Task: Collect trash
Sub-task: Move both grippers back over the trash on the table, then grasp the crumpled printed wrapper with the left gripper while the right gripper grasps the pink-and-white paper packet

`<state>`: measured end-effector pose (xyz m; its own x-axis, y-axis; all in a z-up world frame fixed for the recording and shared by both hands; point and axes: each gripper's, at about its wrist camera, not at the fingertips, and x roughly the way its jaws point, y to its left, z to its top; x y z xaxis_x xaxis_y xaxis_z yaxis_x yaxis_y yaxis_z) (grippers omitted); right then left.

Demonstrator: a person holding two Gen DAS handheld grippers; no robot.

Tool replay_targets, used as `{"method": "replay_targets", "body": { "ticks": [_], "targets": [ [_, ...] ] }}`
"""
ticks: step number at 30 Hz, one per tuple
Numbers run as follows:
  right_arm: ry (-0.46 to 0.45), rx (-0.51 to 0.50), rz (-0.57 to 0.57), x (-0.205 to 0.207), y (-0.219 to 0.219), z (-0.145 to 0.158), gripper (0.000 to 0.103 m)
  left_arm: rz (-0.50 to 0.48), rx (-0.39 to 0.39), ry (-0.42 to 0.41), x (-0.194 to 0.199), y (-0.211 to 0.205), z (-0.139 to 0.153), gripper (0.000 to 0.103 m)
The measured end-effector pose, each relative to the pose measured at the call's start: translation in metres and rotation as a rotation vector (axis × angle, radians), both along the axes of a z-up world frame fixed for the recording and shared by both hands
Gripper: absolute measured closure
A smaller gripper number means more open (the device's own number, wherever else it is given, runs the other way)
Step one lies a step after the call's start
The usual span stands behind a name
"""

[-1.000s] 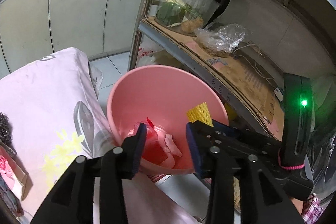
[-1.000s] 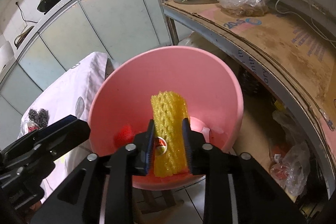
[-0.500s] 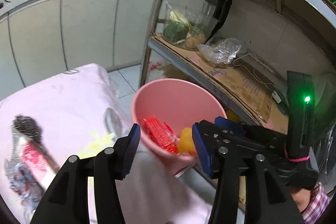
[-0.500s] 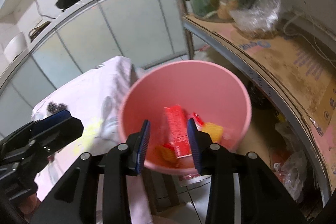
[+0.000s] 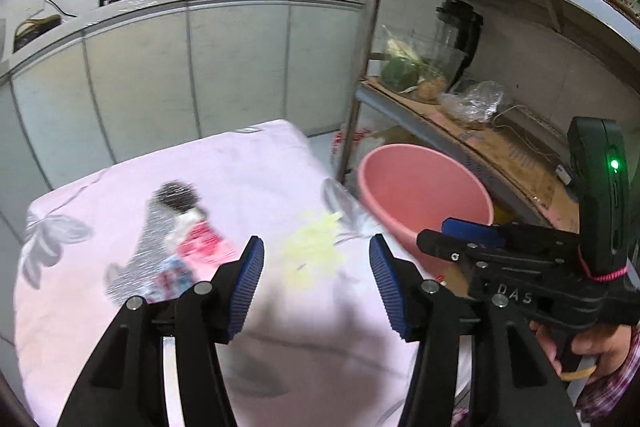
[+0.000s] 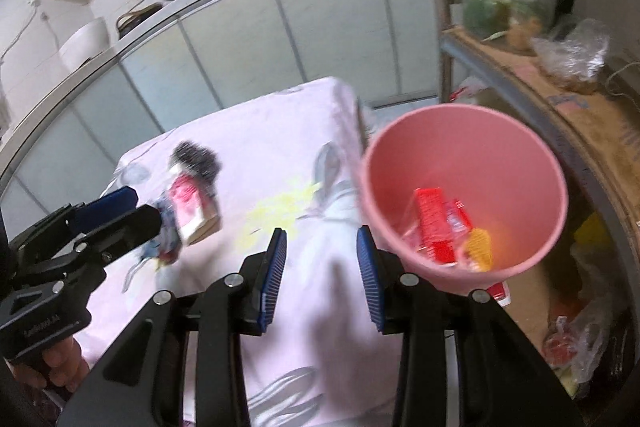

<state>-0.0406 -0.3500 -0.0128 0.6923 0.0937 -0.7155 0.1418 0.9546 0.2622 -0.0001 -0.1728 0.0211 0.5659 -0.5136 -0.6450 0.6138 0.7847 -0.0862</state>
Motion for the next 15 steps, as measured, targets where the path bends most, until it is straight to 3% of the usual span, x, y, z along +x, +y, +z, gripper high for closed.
{"method": "replay_targets", "body": {
  "ticks": [2,15],
  "targets": [
    [0.004,0.005,0.016,0.0,0.009,-0.002,0.066,0.027,0.005,-0.002,-0.002,0.018,-0.003,0.042],
    [0.061,0.037,0.121,0.013,0.052,-0.025,0.066,0.201,-0.002,0.094,0.017,0.096,-0.037,0.04]
  ]
}}
